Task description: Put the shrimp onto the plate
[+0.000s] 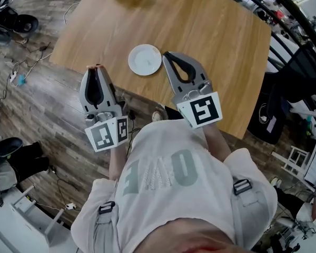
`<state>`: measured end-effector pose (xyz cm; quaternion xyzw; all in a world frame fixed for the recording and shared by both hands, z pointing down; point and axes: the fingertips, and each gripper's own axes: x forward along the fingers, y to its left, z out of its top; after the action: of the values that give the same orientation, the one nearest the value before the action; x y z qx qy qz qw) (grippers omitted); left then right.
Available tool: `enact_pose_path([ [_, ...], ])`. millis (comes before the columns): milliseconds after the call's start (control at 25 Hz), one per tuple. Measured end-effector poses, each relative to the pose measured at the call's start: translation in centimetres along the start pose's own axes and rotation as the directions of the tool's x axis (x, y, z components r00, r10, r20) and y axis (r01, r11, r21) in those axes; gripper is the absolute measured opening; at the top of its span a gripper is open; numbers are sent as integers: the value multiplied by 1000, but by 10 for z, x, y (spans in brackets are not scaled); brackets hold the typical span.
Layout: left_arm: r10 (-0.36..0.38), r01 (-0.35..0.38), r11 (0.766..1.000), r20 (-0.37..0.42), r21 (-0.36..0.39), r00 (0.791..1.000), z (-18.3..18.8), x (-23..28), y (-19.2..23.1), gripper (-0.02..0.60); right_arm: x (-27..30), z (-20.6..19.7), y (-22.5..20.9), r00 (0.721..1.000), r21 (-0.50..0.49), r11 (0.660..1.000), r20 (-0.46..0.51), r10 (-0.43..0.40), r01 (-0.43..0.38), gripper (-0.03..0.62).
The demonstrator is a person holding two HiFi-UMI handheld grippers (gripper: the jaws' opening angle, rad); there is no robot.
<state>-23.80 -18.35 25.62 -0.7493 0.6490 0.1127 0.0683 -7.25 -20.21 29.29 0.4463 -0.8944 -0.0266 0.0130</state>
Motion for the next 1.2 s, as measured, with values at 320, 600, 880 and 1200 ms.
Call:
enact_pose_path([
  [320,-81,83,996,-69,29,994,-24,41,-33,58,8,-9,-37,999,29,999,-7,-39,39,21],
  [600,-144,140,990,-243,-31,959,-81,75,-54,58,20,-34,-61,997,66,997,-66,-43,48,21],
  [880,-200,194,979,-458,-61,866,-159,96,-68,58,24,-63,-85,990,70,995,-127,-65,75,21],
  [1200,-226,258,964,-698,-61,680,-250,96,-74,58,23,-85,-92,979,73,993,-186,-82,97,21],
])
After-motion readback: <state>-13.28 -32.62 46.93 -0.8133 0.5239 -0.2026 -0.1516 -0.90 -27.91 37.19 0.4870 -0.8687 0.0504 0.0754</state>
